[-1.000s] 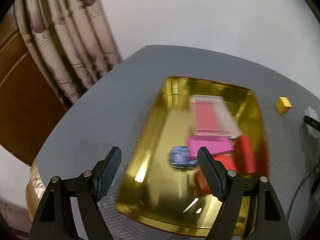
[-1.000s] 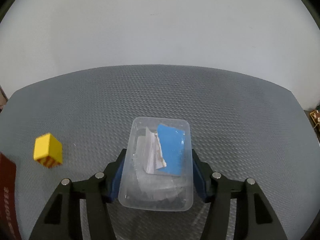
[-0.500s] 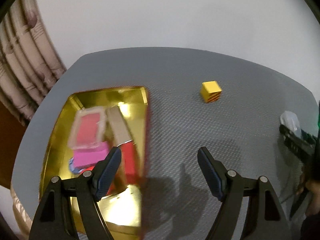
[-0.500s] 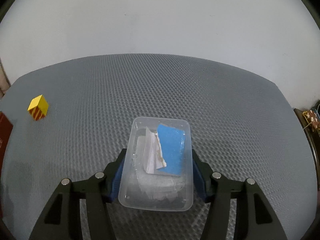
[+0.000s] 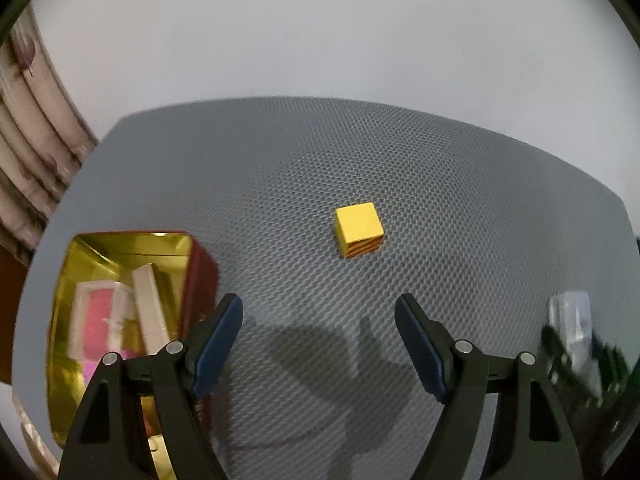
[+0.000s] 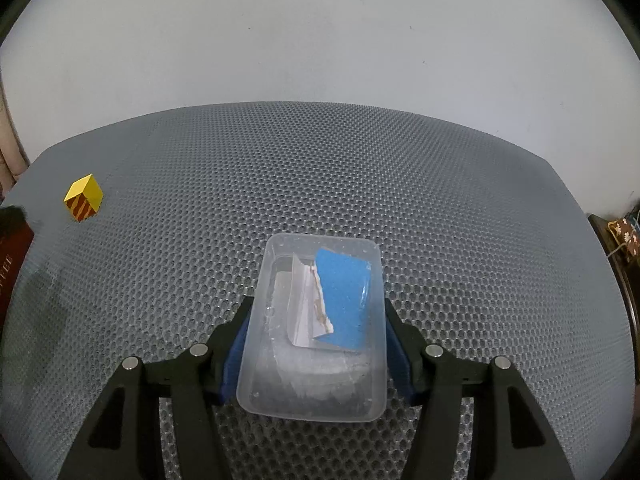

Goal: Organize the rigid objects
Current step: 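Grasp the yellow zigzag cube with the left gripper, then carry the yellow cube into the gold tray and open the left gripper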

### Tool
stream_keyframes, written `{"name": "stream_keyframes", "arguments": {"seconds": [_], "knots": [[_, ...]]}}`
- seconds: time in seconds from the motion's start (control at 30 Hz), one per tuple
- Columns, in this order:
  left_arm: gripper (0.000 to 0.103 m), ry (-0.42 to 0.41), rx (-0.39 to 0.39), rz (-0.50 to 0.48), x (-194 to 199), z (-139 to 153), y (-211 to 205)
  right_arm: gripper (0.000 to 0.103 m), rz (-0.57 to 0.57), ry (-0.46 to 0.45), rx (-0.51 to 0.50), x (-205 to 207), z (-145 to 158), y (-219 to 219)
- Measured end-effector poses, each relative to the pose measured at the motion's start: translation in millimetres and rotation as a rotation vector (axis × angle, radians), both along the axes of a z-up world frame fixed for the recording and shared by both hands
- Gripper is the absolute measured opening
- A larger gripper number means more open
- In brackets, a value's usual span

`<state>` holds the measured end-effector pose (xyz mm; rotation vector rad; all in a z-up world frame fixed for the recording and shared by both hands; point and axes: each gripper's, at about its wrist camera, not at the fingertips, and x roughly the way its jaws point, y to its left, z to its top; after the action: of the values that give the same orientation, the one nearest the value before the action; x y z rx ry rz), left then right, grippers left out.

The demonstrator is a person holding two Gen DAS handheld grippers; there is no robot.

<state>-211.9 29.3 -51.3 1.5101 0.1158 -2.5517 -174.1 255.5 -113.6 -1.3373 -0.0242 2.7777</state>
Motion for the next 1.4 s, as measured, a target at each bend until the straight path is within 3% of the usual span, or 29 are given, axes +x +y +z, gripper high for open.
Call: {"name": "stream_keyframes", "arguments": {"seconds": [0.3, 0.5, 0.73, 1.0, 1.07, 1.4], "knots": [[0.076, -0.069, 0.055, 0.045, -49, -2, 1, 0.061, 0.001, -0.001, -0.009, -3, 4, 2], [0.074, -0.15, 0.085, 0.081, -74, -21, -6, 0.061, 0.001, 0.0, -0.016, -2, 7, -6], [0.058, -0.176, 0.091, 0.106, -84, -34, -11, 0.061, 0.0, 0.0, -0.02, 0, 7, -13], [0.039, -0.165, 0.114, 0.067, -84, -38, -11, 0.061, -0.001, 0.0, -0.021, 8, 8, -14], [0.027, -0.155, 0.093, 0.066, -83, -38, -10, 0.061, -0.001, 0.0, -0.022, 9, 8, -12], [0.026, -0.123, 0.033, 0.026, -67, -29, -10, 0.061, -0.002, 0.0, -0.022, 10, 8, -9]]}}
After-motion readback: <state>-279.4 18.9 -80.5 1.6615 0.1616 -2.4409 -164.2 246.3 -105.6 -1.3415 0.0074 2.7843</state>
